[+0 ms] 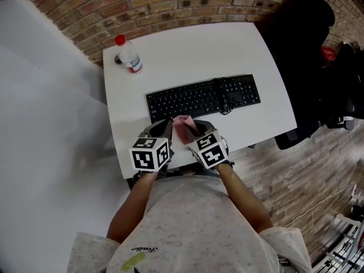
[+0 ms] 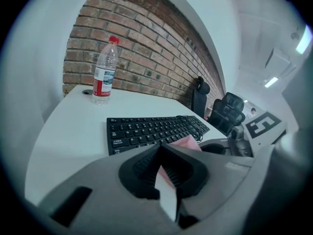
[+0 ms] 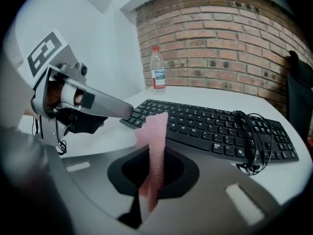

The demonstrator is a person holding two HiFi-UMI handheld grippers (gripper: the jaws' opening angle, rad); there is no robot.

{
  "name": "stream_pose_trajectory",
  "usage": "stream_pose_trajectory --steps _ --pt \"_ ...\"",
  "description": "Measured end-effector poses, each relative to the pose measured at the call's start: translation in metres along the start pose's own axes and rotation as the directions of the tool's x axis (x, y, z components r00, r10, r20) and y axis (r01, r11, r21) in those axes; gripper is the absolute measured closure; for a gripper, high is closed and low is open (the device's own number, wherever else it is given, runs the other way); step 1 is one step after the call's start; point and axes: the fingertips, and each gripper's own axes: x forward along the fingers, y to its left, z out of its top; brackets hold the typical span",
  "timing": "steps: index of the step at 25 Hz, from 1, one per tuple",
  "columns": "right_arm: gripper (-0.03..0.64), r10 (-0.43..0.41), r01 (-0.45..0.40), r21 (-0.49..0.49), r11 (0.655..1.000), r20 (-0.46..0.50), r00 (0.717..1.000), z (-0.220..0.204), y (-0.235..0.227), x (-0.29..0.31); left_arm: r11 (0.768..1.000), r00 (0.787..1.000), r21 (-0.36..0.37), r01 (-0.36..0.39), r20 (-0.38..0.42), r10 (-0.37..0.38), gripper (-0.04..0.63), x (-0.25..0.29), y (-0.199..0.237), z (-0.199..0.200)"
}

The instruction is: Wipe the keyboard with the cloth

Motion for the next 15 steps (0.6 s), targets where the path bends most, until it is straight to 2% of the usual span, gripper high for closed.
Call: stream_pose_trajectory --steps 15 --pt "0.594 -0.014 0.014 0.023 1.0 0.005 1.0 -0.016 -0.048 -0.026 0.999 1.0 0.041 -0.006 0.001 0.006 0.6 0.026 -0.043 0.013"
